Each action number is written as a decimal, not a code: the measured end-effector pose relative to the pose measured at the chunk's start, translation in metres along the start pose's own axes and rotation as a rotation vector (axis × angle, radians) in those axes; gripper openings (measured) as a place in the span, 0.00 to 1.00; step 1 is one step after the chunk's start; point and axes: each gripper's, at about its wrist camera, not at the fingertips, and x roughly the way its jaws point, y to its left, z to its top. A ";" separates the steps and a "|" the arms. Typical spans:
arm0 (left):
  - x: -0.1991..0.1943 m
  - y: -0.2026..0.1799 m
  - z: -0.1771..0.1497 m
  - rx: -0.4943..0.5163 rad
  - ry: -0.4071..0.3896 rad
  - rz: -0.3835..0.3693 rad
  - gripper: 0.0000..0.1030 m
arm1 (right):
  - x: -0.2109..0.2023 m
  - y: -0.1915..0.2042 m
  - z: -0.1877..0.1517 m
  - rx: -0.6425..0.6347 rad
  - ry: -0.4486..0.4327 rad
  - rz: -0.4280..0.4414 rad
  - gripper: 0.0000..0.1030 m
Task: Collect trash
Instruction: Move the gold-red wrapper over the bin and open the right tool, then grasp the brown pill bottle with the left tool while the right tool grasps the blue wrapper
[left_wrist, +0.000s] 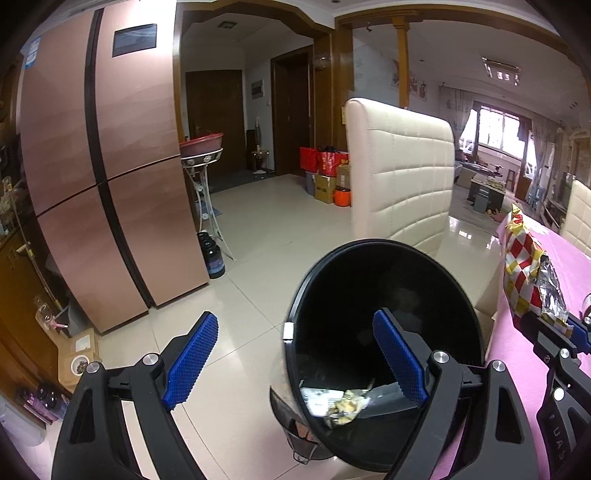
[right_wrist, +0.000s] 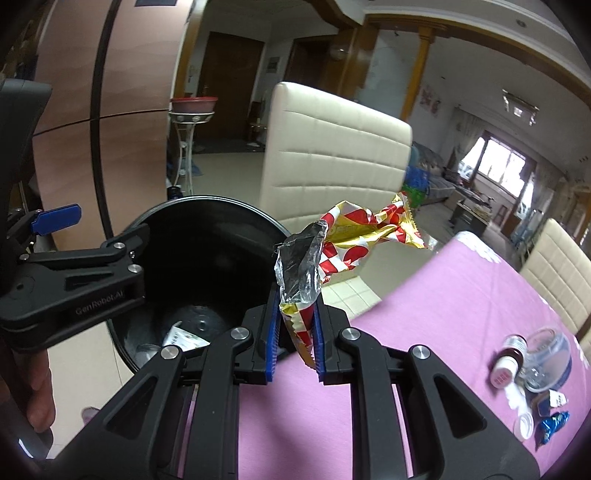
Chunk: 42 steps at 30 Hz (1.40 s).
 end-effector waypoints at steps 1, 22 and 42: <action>0.001 0.004 0.000 -0.003 0.001 0.005 0.81 | 0.002 0.003 0.001 -0.004 0.005 0.009 0.17; -0.002 0.000 -0.005 0.016 -0.004 -0.005 0.81 | -0.004 -0.002 0.006 0.022 -0.020 -0.065 0.87; -0.039 -0.125 0.000 0.187 -0.060 -0.236 0.81 | -0.046 -0.131 -0.036 0.220 0.026 -0.280 0.91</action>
